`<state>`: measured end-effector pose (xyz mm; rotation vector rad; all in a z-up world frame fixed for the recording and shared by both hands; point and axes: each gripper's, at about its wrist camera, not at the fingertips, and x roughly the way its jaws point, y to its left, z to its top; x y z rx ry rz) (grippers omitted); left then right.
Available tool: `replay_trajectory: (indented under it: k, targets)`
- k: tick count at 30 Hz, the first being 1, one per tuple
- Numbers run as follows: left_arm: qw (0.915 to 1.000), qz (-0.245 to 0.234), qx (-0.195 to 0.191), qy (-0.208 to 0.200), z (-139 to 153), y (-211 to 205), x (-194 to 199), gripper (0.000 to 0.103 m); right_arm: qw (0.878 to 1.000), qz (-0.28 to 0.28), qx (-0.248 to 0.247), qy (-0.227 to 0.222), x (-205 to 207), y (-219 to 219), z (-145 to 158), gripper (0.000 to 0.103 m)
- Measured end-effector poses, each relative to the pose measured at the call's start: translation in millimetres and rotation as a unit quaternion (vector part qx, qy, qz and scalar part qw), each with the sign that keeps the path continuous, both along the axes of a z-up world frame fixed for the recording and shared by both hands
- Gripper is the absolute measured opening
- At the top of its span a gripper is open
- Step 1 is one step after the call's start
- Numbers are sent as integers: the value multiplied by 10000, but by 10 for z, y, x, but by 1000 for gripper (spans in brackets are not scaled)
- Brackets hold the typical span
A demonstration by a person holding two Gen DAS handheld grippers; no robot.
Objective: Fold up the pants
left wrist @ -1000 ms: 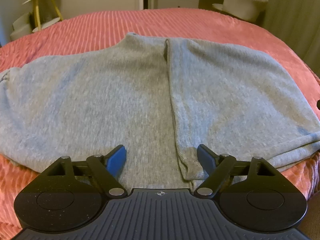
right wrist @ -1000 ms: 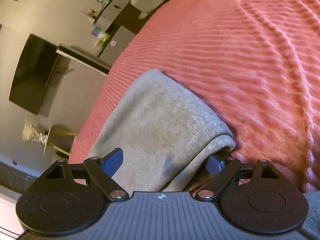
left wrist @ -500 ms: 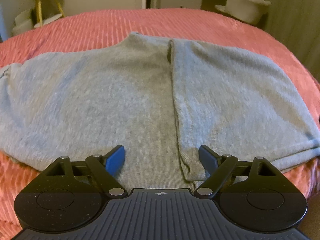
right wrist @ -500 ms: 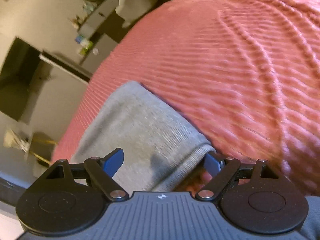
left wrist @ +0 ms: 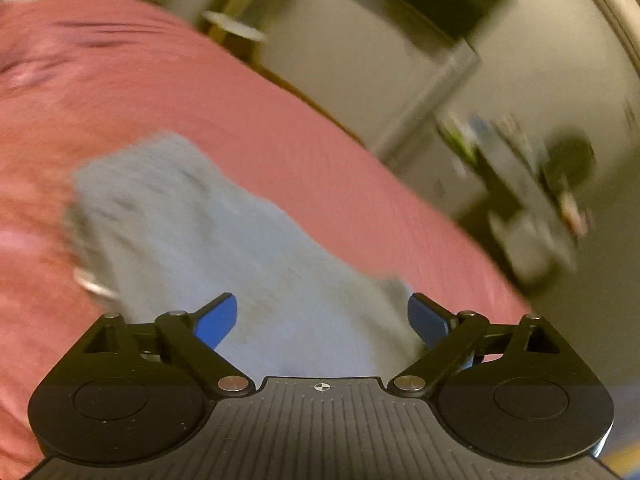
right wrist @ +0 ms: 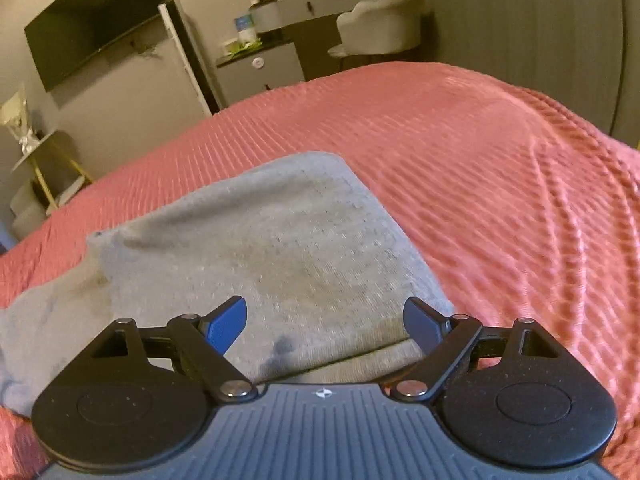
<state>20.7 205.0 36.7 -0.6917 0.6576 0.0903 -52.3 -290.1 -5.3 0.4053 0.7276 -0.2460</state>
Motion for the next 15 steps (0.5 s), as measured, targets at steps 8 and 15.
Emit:
replay_trajectory:
  k: [8, 15]
  targets:
    - [9963, 552, -419, 503, -647, 1217, -226, 97, 9993, -201, 323, -36, 16, -13, -89, 86]
    - [9796, 103, -2006, -71, -987, 1347, -198, 95, 9998, -177, 51, 104, 50, 79, -88, 86]
